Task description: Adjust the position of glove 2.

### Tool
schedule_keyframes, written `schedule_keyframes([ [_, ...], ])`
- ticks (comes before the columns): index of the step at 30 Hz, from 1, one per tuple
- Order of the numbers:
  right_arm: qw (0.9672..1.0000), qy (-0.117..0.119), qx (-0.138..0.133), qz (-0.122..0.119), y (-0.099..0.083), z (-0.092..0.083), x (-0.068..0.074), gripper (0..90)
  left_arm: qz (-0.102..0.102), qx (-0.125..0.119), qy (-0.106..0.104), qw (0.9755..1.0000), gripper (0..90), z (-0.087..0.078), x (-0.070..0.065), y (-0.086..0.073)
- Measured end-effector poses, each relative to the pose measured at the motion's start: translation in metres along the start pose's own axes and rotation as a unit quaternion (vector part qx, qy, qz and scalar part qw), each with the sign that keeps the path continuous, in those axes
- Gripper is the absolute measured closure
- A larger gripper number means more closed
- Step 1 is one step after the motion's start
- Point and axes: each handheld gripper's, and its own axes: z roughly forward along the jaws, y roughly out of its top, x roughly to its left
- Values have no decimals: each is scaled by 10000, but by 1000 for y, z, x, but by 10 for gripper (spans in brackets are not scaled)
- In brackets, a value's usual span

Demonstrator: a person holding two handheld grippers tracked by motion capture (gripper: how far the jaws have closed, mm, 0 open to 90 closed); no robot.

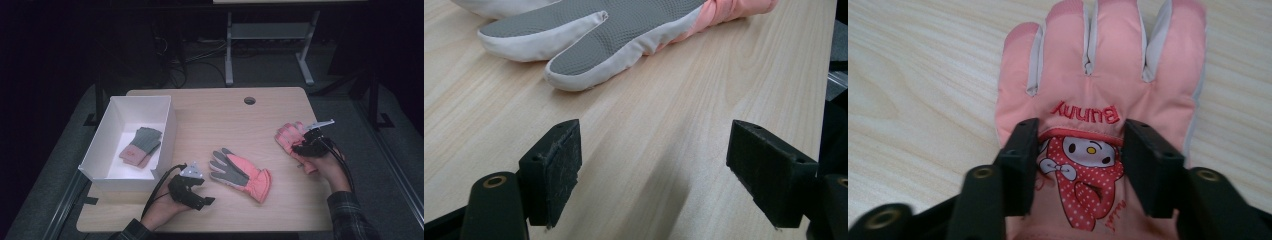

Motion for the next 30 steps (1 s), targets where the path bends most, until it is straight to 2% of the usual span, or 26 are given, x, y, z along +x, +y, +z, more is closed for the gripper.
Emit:
schedule_keyframes([
  [2, 10000, 42, -21, 21, -1, 0, -2, 691, -13, 8, -26, 10000, 224, 1, -1, 0],
  [3, 9998, 143, -87, 82, -4, -1, -5, 775, -10, 19, -21, 10000, 227, 1, -1, 0],
  [4, 9998, 143, -87, 82, -4, -1, -5, 775, -10, 19, -21, 10000, 227, 1, -1, 0],
  [5, 9995, 229, -175, 90, -6, -2, -8, 812, -8, 34, -25, 10000, 227, 0, -1, 0],
  [8, 9993, 277, -217, 116, -6, -4, -10, 827, 29, 51, -12, 10000, 227, 0, 1, 0],
  [12, 9989, 366, -288, 44, -4, -11, -12, 836, -19, 24, -17, 10000, 228, 0, 1, 0],
  [13, 9982, 496, -316, 130, -2, -16, -14, 838, -31, 18, -21, 10000, 228, 1, 1, 0],
  [14, 9982, 496, -316, 130, -2, -16, -14, 838, -26, 25, -21, 10000, 228, 1, 1, 0],
  [15, 9973, 600, -386, 161, -1, -23, -15, 841, -27, 18, -26, 10000, 228, 1, 1, 0],
  [17, 9970, 614, -459, 134, 0, -26, -14, 841, -25, 16, -34, 10000, 228, 1, 1, 0],
  [21, 9943, 803, -691, 103, 6, -44, -8, 845, -27, 0, -64, 10000, 228, 2, 0, 1],
  [24, 9931, 912, -730, 47, 9, -50, -5, 844, -29, -4, -70, 10000, 228, 2, 0, 1],
  [27, 9901, 1156, -790, -43, 15, -60, 5, 844, -27, -9, -61, 10000, 228, 1, 1, 1],
  [30, 9883, 1268, -832, -130, 18, -63, 11, 843, -44, -18, -52, 10000, 228, 0, 1, 1],
])
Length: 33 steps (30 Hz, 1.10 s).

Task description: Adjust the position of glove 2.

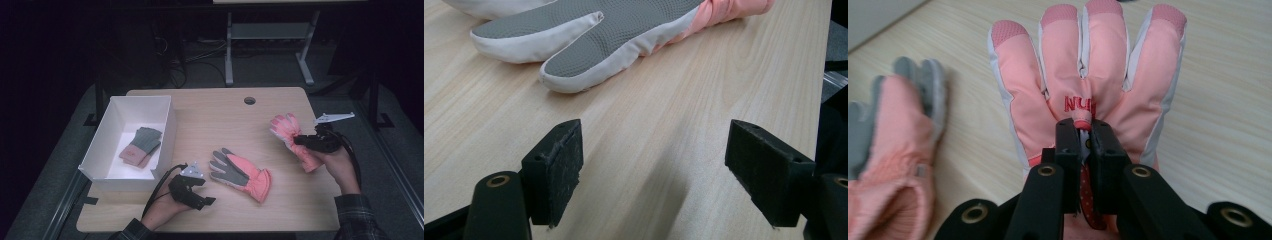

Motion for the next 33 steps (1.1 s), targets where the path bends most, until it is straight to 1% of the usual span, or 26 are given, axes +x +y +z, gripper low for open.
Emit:
schedule_keyframes([
  [2, 9999, 135, -16, -53, 4, -1, 7, 843, -6, 9, -12, 10000, 228, 0, 0, 0],
  [3, 9996, 235, 6, -133, 7, -1, 15, 843, 3, 10, -18, 10000, 228, 0, 0, 0],
  [4, 9996, 235, 6, -133, 7, -1, 15, 843, 3, 10, -18, 10000, 228, 0, 0, 0],
  [6, 9993, 298, 41, -218, 10, -2, 23, 843, 29, 6, -3, 10000, 228, 0, 0, 0],
  [7, 9986, 436, 45, -281, 12, -2, 31, 844, 34, 3, 1, 10000, 228, 0, 0, 0],
  [9, 9980, 498, 59, -390, 15, -3, 40, 844, 42, 21, -11, 10000, 228, -1, 1, 0],
  [10, 9980, 498, 59, -390, 15, -3, 40, 844, 42, 21, -11, 10000, 228, -1, 1, 0],
  [11, 9974, 533, 66, -472, 16, -3, 45, 844, 18, -5, -5, 10000, 228, 0, 1, 0],
  [12, 9970, 561, 77, -522, 17, -4, 50, 843, 41, 18, 1, 10000, 228, -1, 1, 0],
  [13, 9960, 643, 85, -614, 20, -4, 59, 843, 11, -6, 2, 10000, 228, 0, 0, 0],
  [14, 9960, 643, 85, -614, 20, -4, 59, 843, 11, -6, 2, 10000, 227, 0, 0, 0],
  [15, 9945, 741, 73, -736, 22, -4, 69, 843, -7, -28, -1, 10000, 227, 0, 0, 0],
  [16, 9938, 798, 103, -762, 24, -3, 74, 844, -7, -28, -1, 10000, 228, 0, 0, 0],
  [17, 9928, 841, 109, -849, 25, -3, 79, 844, 25, -7, -9, 10000, 227, 1, 0, 0],
  [18, 9928, 841, 109, -849, 25, -3, 79, 844, 25, -7, -9, 10000, 228, 1, 0, 0],
  [19, 9914, 878, 131, -958, 28, -1, 90, 843, -1, -21, -4, 10000, 227, 1, -1, 1],
  [20, 9914, 878, 131, -958, 28, -1, 90, 843, -1, -21, -4, 10000, 227, 1, -1, 1],
  [21, 9892, 952, 121, -1106, 31, 1, 100, 843, -5, -20, -5, 10000, 227, 1, -1, 1],
  [22, 9892, 952, 121, -1106, 31, 1, 100, 843, -6, -23, -5, 10000, 227, 1, -1, 0],
  [23, 9869, 1032, 154, -1227, 33, 5, 110, 843, -4, -23, -8, 10000, 227, 1, -1, 0],
  [24, 9869, 1032, 154, -1227, 33, 5, 110, 843, -4, -23, -8, 10000, 227, 1, -1, 0],
  [25, 9845, 1095, 234, -1352, 36, 9, 120, 843, -2, -23, -4, 10000, 227, 0, -1, 0],
  [26, 9845, 1095, 234, -1352, 36, 9, 120, 843, -2, -23, -4, 10000, 227, 0, -1, 0],
  [27, 9816, 1167, 284, -1487, 38, 15, 128, 843, -12, -34, -2, 10000, 227, 0, -1, 1],
  [28, 9816, 1167, 284, -1487, 38, 15, 128, 843, -18, -44, 7, 10000, 227, 0, -1, 1],
  [33, 9765, 1251, 452, -1697, 44, 32, 147, 843, -14, -53, -15, 10000, 227, 0, -1, 1],
])
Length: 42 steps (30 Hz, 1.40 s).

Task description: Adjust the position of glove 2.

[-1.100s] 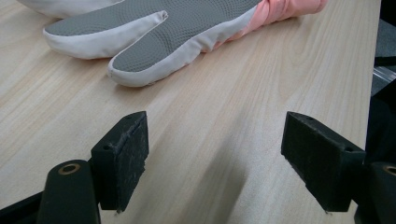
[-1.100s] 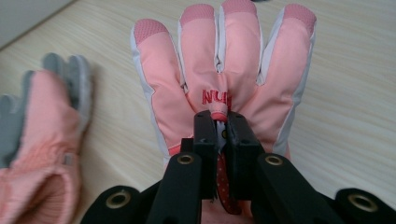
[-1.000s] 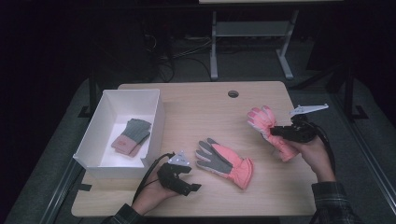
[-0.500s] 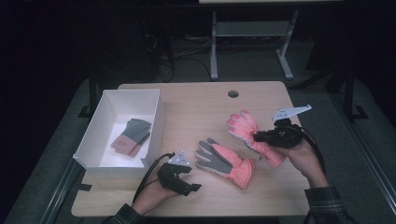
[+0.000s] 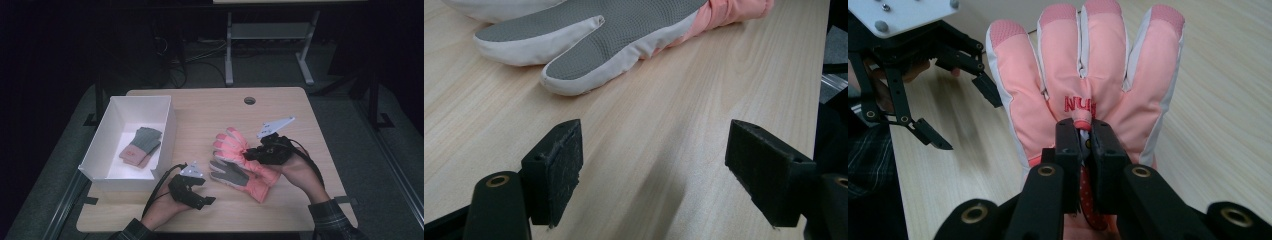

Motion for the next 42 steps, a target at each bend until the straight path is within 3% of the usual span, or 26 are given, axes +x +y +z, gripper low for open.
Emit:
schedule_keyframes([
  [8, 9990, -47, 390, -199, 1, 27, 9, 840, 24, -8, 10, 10000, 227, -1, 1, 0],
  [21, 9964, -118, 808, -237, -6, 49, 13, 817, 50, 7, 8, 10000, 226, -1, 0, 0],
  [29, 9953, -265, 872, -318, -12, 61, 19, 659, 45, -7, 13, 10000, 226, -1, 0, 0],
  [31, 9963, -308, 765, -252, -11, 57, 19, 597, 64, 5, 14, 10000, 227, -2, 0, 0],
  [32, 9978, -297, 566, -156, -8, 49, 20, 557, 45, -80, 31, 10000, 238, -3, -1, 1],
  [35, 9986, -309, 406, -128, -6, 41, 20, 528, 60, -98, 28, 9999, 312, -5, -1, 2],
  [37, 9993, -315, 178, -76, -3, 28, 17, 541, 26, -178, -25, 9998, 420, -8, 0, 3],
  [40, 9992, -384, 87, -10, -2, 21, 15, 602, -51, -220, -137, 9997, 597, -10, 1, 5],
  [41, 9991, -420, 80, -22, -3, 19, 13, 624, -73, -235, -187, 9995, 597, -10, 1, 6],
  [42, 9989, -461, 27, 14, -4, 15, 8, 700, -93, -238, -237, 9994, 720, -10, 1, 7],
])
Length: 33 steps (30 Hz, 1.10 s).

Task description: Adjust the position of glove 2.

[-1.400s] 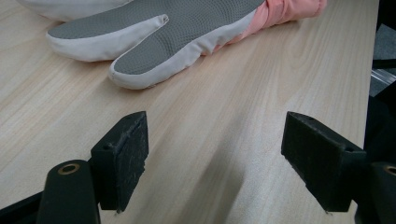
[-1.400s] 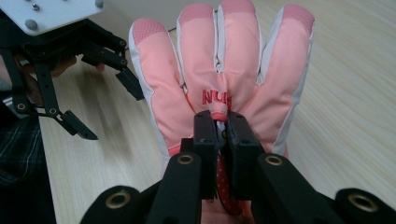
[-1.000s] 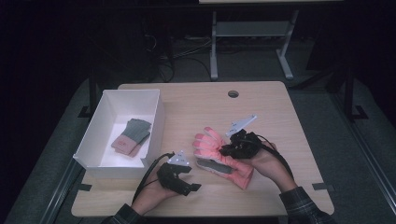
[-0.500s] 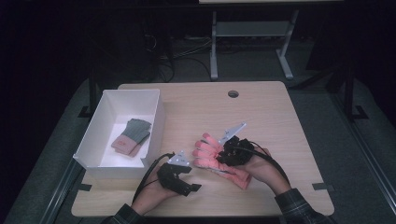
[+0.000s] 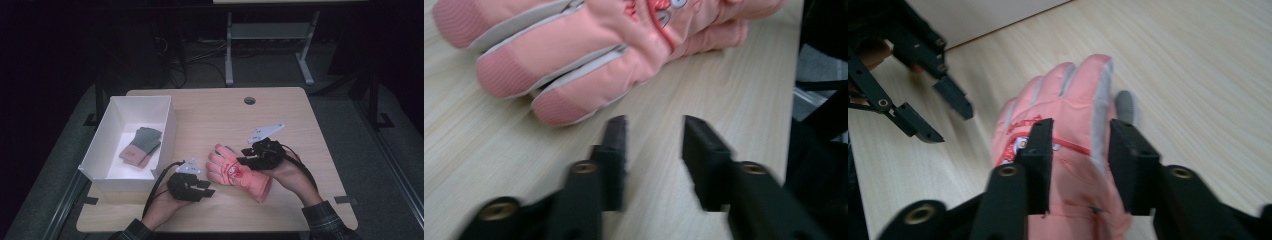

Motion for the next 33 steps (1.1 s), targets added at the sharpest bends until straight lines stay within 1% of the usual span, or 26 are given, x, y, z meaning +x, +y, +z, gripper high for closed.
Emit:
schedule_keyframes([
  [1, 10000, 0, 0, 0, 0, 0, 0, 700, 21, 13, -29, 10000, 720, 0, 0, 2],
  [2, 9999, -79, -77, 77, -2, -5, -6, 785, 2, -22, -50, 10000, 826, 1, -1, 4],
  [3, 9999, -79, -77, 77, -2, -5, -6, 785, 2, -17, -106, 9999, 826, 1, -2, 6],
  [4, 9995, -171, -164, 189, -6, -12, -15, 850, 82, 19, -107, 9999, 884, 3, -4, 10],
  [5, 9993, -223, -186, 241, -8, -15, -20, 876, 134, 49, -104, 9998, 894, 5, -4, 12],
  [6, 9993, -223, -186, 241, -8, -15, -20, 876, 134, 49, -104, 9998, 895, 5, -4, 12],
  [7, 9991, -264, -201, 277, -11, -18, -25, 895, 84, 36, -133, 9999, 895, 7, -5, 14],
  [8, 9984, -337, -235, 395, -19, -22, -35, 900, 80, 62, -126, 9999, 896, 12, -6, 17],
  [9, 9984, -337, -235, 395, -19, -22, -35, 900, 80, 62, -126, 9999, 896, 12, -6, 17],
  [10, 9977, -365, -199, 530, -29, -24, -43, 900, 93, 103, -130, 9998, 896, 16, -6, 20],
  [11, 9975, -375, -187, 562, -34, -23, -48, 900, 93, 103, -130, 9998, 896, 16, -6, 20],
  [12, 9975, -375, -187, 562, -34, -23, -48, 900, 108, 121, -112, 9998, 896, 18, -6, 22],
  [15, 9973, -320, -85, 660, -53, -20, -57, 900, 92, 111, -108, 9998, 896, 22, -7, 25],
  [16, 9971, -319, -29, 685, -58, -18, -60, 900, 53, 118, -123, 9998, 896, 22, -9, 26],
  [17, 9971, -228, 0, 724, -67, -15, -64, 900, 31, 105, -143, 9998, 896, 24, -10, 27],
  [19, 9970, -221, 51, 746, -71, -14, -65, 900, 34, 130, -162, 9998, 896, 24, -11, 28],
  [20, 9972, -111, 66, 741, -78, -10, -66, 900, 41, 134, -156, 9998, 896, 25, -12, 28],
  [21, 9972, -111, 66, 741, -78, -10, -66, 900, 45, 153, -179, 9997, 896, 26, -13, 28],
  [22, 9972, -63, 196, 719, -83, -5, -65, 900, 54, 176, -156, 9997, 896, 28, -13, 29],
  [24, 9973, -22, 261, 690, -84, -2, -63, 900, 21, 184, -155, 9997, 896, 29, -12, 30],
  [25, 9972, 79, 352, 653, -87, 4, -59, 900, -14, 166, -108, 9998, 896, 30, -10, 30],
  [26, 9973, 111, 432, 592, -88, 6, -58, 900, -17, 185, -83, 9998, 896, 30, -9, 31],
  [28, 9972, 93, 474, 569, -89, 8, -56, 900, -44, 161, -47, 9999, 896, 31, -7, 31],
  [29, 9968, 152, 524, 584, -90, 9, -54, 900, -54, 172, -24, 9998, 896, 30, -5, 31],
  [31, 9965, 254, 566, 565, -93, 9, -49, 900, -106, 144, 4, 9998, 896, 29, -2, 31],
  [33, 9965, 326, 515, 567, -95, 8, -45, 900, -151, 124, 103, 9998, 896, 26, 4, 31],
])
